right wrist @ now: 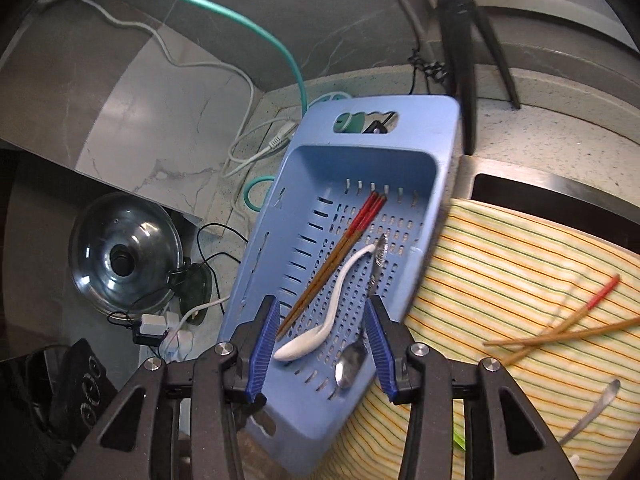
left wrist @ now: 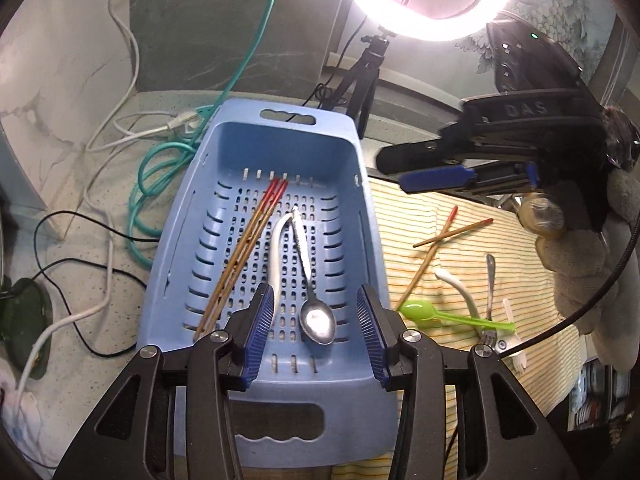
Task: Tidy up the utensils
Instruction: 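Lower the white spoon into the blue basket and open the right tool, then move the left tool over the silver fork while the right tool approaches the silver spoon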
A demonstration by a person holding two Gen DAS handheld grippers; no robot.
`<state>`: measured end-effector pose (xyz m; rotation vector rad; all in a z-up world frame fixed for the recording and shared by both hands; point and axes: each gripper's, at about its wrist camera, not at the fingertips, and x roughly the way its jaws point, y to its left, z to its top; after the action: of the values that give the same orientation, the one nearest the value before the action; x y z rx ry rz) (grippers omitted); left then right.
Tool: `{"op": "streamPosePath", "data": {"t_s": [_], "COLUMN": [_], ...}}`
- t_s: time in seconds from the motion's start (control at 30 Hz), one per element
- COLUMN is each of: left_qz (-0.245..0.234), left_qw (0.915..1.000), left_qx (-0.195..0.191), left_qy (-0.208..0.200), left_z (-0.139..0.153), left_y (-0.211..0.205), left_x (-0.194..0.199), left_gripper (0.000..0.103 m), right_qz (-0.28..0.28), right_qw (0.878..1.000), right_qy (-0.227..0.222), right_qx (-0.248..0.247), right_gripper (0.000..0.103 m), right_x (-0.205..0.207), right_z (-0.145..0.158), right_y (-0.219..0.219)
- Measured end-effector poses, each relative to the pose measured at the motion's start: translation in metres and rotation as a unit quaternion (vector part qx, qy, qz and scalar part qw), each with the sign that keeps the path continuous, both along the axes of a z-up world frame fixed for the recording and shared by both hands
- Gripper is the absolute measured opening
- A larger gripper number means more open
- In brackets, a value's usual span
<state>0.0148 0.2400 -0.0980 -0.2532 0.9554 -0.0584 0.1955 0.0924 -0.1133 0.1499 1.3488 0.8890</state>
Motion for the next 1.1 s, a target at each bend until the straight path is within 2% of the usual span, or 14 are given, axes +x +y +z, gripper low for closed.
{"op": "streamPosePath", "data": {"t_s": [0.2, 0.37, 0.5, 0.73, 0.93, 1.1], "left_qz": [-0.005, -0.013, -0.02, -0.034, -0.053, -0.067], "left_qw": [0.9998, 0.9998, 0.9997, 0.9988, 0.9973, 0.9961], "left_qx": [0.005, 0.001, -0.011, -0.032, -0.031, -0.024], "left_qy": [-0.017, -0.013, -0.005, 0.017, 0.039, 0.051], "left_z": [0.017, 0.022, 0.018, -0.005, -0.024, -0.034], "left_y": [-0.022, -0.052, -0.08, -0.132, -0.166, -0.182], "left_x": [-0.005, -0.007, -0.009, -0.012, -0.018, -0.019], "left_gripper": [0.042, 0.044, 0.045, 0.045, 0.045, 0.045], "right_qz": [-0.005, -0.024, -0.032, -0.042, -0.052, -0.051], "right_qw": [1.0, 0.999, 0.999, 0.998, 0.997, 0.996], "right_qy": [-0.028, -0.03, -0.023, 0.02, 0.047, 0.074], "right_qx": [0.004, -0.002, -0.019, -0.032, -0.019, 0.005], "right_gripper": [0.04, 0.04, 0.04, 0.04, 0.04, 0.04], "right_x": [0.002, 0.006, 0.001, -0.011, -0.017, -0.02], "right_z": [0.026, 0.027, 0.012, -0.029, -0.055, -0.067], "right_y": [-0.062, -0.126, -0.173, -0.237, -0.263, -0.262]}}
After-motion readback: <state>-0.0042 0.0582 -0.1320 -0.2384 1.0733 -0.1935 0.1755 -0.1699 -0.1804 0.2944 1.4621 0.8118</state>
